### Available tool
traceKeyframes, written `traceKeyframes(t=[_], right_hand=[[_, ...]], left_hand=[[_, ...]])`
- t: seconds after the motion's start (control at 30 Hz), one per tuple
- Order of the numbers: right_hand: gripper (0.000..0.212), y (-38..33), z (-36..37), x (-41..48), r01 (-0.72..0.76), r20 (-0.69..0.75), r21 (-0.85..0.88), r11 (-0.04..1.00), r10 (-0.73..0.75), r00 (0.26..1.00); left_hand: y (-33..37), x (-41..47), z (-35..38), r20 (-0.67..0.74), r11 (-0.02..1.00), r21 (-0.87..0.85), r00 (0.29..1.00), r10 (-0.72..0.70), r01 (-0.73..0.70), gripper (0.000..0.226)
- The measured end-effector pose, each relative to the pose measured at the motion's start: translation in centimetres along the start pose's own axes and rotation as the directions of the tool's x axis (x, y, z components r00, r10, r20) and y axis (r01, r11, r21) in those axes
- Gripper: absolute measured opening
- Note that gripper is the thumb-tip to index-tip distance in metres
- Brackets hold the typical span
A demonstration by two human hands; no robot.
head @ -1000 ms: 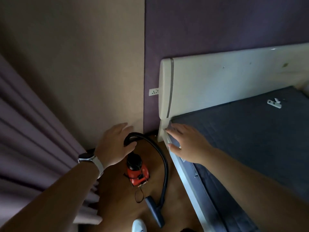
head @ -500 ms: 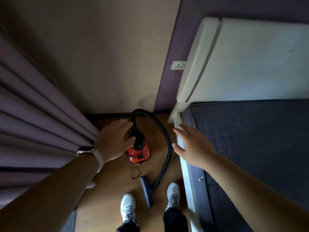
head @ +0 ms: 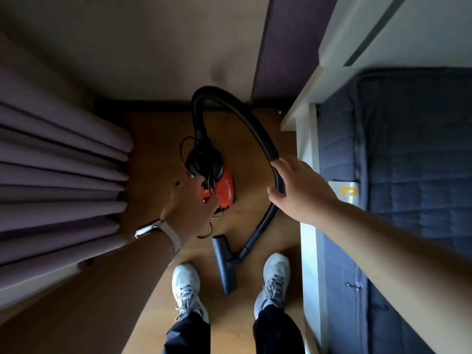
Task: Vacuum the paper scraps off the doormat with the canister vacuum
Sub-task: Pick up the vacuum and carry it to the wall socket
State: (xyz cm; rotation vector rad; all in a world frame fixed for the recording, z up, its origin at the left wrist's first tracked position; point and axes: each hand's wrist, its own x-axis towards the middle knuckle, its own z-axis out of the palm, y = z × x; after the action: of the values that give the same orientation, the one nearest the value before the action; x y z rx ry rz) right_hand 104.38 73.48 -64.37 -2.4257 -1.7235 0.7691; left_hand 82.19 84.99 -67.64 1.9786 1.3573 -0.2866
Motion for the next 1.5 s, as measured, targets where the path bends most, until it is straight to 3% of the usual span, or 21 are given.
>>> traceKeyframes(t=[0.13,0.33,0.53,0.67,0.77,0.87,1.0,1.1,1.23,1.37,1.43,1.5], right_hand=[[0.062,3.1,5.4,2.8,-0.009,-0.021,-0.011,1.000,0.009,1.000],[0.085,6.9,10.7,7.4,-0.125,-0.134,0.037,0.991,0.129,0.983],[0.091,8.9,14.8,11.1,-0.234,-0.105,0.171,0.957,0.254,0.961],[0.078,9.9,18.1,12.9,-0.291,-0.108,0.312,0.904,0.338,0.935],[0.064,10.5,20.5,13.3,-0.377,-0.103,0.383,0.843,0.445,0.890],[0.063,11.3,22.5,13.6,-0.426,-0.084,0.483,0.765,0.524,0.847],[0.057,12.7,24.8,13.3,-0.559,0.028,0.490,0.669,0.629,0.777],[0.040,13.2,26.2,12.8,-0.618,0.113,0.496,0.610,0.660,0.743],[0.029,12.8,26.5,12.5,-0.614,0.155,0.489,0.620,0.631,0.760],[0.025,11.9,26.1,12.6,-0.577,0.176,0.485,0.657,0.573,0.800],[0.024,11.5,25.8,12.7,-0.556,0.179,0.491,0.671,0.547,0.818],[0.023,11.2,25.6,12.8,-0.535,0.165,0.497,0.683,0.531,0.831]], left_hand=[[-2.6,3.7,4.7,0.014,0.997,-0.017,0.997,-0.078,0.079,0.044],[-4.2,9.3,7.9,-0.054,0.992,0.031,0.991,-0.124,0.126,0.078],[-4.5,13.6,10.8,-0.186,0.991,0.013,0.974,-0.131,0.136,0.086],[-4.6,16.1,11.8,-0.272,0.983,0.011,0.946,-0.176,0.186,0.087],[-5.1,17.6,12.3,-0.338,0.979,-0.076,0.919,-0.202,0.187,0.085],[-5.5,18.7,13.1,-0.354,0.964,-0.172,0.900,-0.254,0.204,0.083],[-5.9,19.9,13.8,-0.311,0.919,-0.284,0.880,-0.359,0.274,0.081],[-5.9,20.5,14.0,-0.340,0.935,-0.226,0.877,-0.339,0.273,0.077],[-6.3,20.1,14.0,-0.478,0.979,0.044,0.864,-0.155,0.201,0.074],[-7.3,19.2,13.9,-0.600,0.984,0.125,0.800,-0.025,0.125,0.072],[-7.6,18.9,13.8,-0.648,0.988,0.052,0.758,-0.078,0.147,0.090],[-7.9,18.7,13.9,-0.648,0.967,-0.141,0.718,-0.253,0.214,0.111]])
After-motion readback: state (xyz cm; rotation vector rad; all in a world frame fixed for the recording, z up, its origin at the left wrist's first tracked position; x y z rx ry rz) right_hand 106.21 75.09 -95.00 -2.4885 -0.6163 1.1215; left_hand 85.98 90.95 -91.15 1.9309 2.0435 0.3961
